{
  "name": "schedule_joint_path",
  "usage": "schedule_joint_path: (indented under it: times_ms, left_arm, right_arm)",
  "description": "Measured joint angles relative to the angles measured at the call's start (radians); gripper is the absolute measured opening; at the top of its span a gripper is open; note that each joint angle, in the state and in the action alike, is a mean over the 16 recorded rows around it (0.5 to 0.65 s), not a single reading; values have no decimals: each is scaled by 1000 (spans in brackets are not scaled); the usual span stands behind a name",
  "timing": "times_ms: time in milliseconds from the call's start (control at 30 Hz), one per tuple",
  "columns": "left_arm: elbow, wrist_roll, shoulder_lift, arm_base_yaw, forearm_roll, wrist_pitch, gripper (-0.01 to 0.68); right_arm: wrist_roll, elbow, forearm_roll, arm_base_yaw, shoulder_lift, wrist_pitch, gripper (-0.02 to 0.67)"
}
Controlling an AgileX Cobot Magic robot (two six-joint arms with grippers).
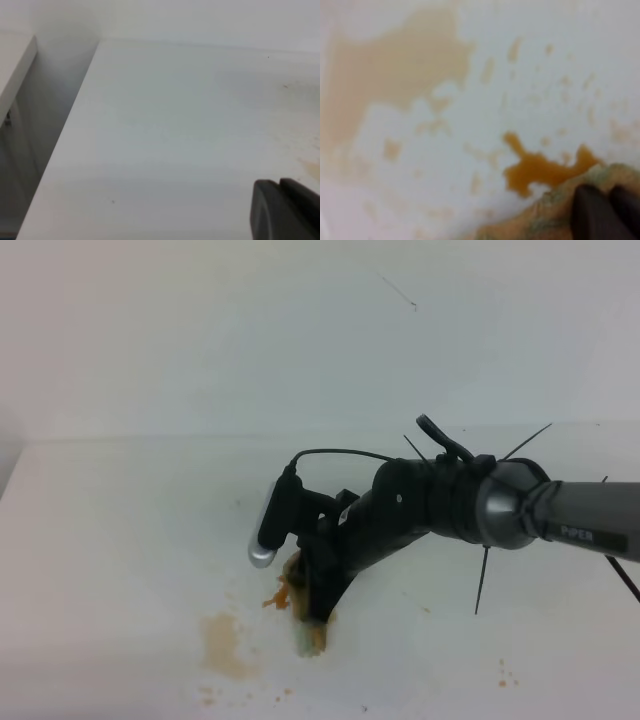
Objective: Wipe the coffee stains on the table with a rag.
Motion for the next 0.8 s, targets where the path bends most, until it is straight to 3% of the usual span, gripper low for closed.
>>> schedule_joint_path:
  times_ms: [400,800]
  left_arm:
    - [-2,0,2,0,0,1,1]
    - [0,0,0,0,0,0,1]
  right_arm:
    - [14,-93,10,2,68,56,16]
    - [201,-107,-229,0,78,103,17]
